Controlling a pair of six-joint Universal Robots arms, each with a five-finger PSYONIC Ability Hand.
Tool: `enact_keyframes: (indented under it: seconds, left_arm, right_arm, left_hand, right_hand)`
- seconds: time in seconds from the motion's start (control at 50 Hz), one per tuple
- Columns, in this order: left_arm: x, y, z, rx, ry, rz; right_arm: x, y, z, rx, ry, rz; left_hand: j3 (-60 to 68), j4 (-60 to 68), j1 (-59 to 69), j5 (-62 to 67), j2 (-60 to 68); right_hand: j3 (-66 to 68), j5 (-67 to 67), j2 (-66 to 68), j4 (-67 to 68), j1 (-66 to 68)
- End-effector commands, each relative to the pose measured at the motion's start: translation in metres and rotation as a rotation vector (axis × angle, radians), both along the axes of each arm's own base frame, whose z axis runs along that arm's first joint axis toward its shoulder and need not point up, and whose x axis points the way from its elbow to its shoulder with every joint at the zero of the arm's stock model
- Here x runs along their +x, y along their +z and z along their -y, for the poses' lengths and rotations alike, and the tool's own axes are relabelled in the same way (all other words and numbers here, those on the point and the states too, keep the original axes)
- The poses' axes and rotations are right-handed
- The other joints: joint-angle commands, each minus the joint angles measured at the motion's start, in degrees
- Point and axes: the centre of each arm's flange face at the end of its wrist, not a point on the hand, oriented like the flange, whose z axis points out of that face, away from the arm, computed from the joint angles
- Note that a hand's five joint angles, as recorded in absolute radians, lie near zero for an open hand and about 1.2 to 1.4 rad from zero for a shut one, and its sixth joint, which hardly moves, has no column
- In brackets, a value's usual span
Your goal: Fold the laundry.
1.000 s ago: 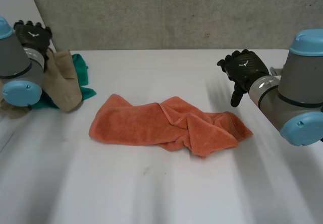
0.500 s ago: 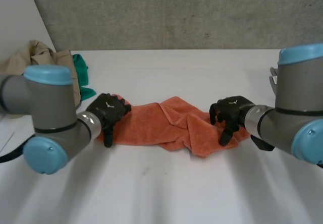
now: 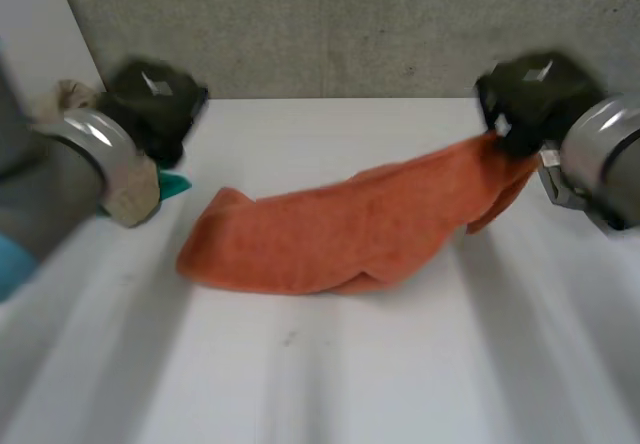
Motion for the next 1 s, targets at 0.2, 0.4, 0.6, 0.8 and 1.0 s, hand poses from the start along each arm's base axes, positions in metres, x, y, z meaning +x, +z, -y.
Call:
enact_keyframes:
  seconds: [0.2,0.4,0.6,0.8,1.0]
  left_arm:
    - [-0.003,0.018,-0.009,0.095,-0.094,-0.268]
    - [-0.054,-0.089,0.043,0.349,-0.123,-0.293]
    - [-0.105,-0.140,-0.001,0.709,-0.437,-0.232]
    - [-0.105,-0.124,0.040,0.492,-0.254,-0.173]
    - [-0.105,0.042,0.053,-0.176,-0.254,-0.374]
  right_arm:
    - [-0.001,0.053,-0.025,-0.059,0.144,0.093]
    - [0.028,0.065,-0.063,-0.162,0.298,0.078]
    - [0.025,0.088,-0.070,-0.260,0.302,0.150]
    - [0.028,0.056,-0.027,-0.164,0.237,0.135]
    - [0.039,0.067,0.039,-0.367,0.055,0.209]
  left_hand:
    - [-58.17,-58.59,-56.94,-57.25,-58.47]
    - [-58.17,-58.59,-56.94,-57.25,-58.47]
    - [-58.17,-58.59,-56.94,-57.25,-58.47]
    - [11.83,11.41,13.06,12.75,11.53]
    - [11.83,11.41,13.06,12.75,11.53]
  right_hand:
    - [12.39,12.02,12.97,11.92,15.04]
    - [12.39,12.02,12.97,11.92,15.04]
    - [12.39,12.02,12.97,11.92,15.04]
    - [12.39,12.02,12.97,11.92,15.04]
    - [12.39,12.02,12.97,11.92,15.04]
